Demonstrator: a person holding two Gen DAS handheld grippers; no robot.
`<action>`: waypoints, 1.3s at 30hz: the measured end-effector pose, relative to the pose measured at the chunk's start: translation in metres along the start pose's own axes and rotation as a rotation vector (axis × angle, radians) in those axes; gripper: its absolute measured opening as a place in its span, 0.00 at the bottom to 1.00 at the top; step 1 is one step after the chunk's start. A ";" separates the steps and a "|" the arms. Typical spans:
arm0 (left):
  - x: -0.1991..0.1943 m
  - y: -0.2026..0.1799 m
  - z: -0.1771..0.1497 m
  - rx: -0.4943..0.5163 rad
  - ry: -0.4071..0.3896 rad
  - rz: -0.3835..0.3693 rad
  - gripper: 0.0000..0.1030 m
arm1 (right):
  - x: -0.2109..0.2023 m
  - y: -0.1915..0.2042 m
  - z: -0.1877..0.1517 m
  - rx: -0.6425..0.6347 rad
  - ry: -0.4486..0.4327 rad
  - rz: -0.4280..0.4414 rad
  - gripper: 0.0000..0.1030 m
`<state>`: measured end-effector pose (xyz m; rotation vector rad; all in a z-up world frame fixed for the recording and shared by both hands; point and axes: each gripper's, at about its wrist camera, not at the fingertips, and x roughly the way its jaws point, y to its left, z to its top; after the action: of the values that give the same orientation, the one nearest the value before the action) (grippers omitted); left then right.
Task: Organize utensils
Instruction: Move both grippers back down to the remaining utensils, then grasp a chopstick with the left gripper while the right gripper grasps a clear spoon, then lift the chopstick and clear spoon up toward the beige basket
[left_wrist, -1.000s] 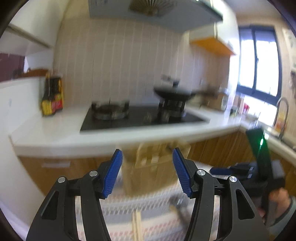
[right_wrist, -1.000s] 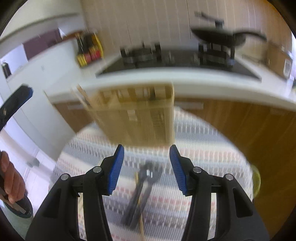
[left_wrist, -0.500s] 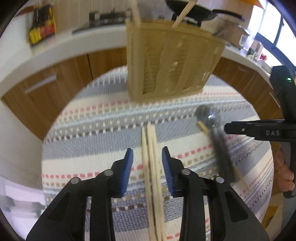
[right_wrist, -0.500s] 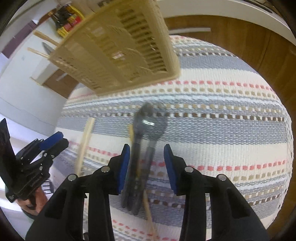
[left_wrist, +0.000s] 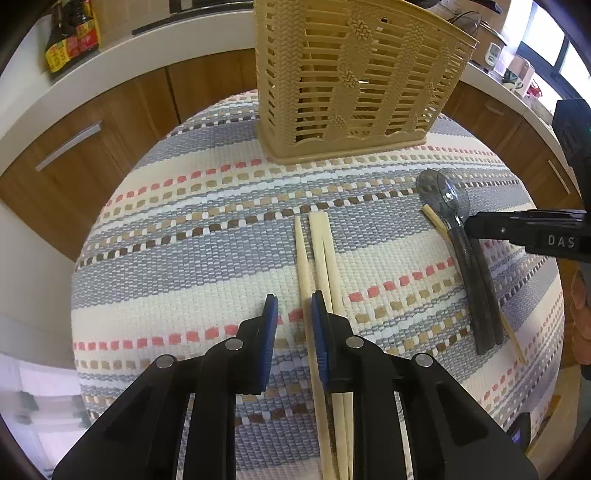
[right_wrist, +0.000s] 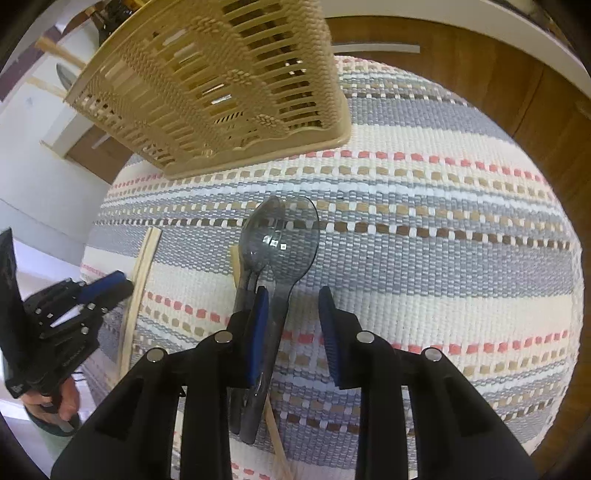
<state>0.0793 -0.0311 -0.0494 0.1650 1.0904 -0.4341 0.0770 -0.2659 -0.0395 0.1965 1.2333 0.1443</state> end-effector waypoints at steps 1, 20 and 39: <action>-0.001 0.000 0.000 0.000 0.002 0.002 0.17 | 0.003 0.007 -0.001 -0.018 0.001 -0.026 0.24; 0.008 -0.044 0.017 0.111 0.032 0.102 0.03 | 0.020 0.047 -0.013 -0.157 0.065 -0.139 0.10; -0.149 -0.043 0.046 0.001 -0.393 -0.131 0.03 | -0.109 0.053 0.000 -0.214 -0.248 -0.010 0.10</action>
<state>0.0410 -0.0470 0.1070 0.0068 0.7168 -0.5581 0.0414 -0.2376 0.0729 0.0205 0.9637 0.2352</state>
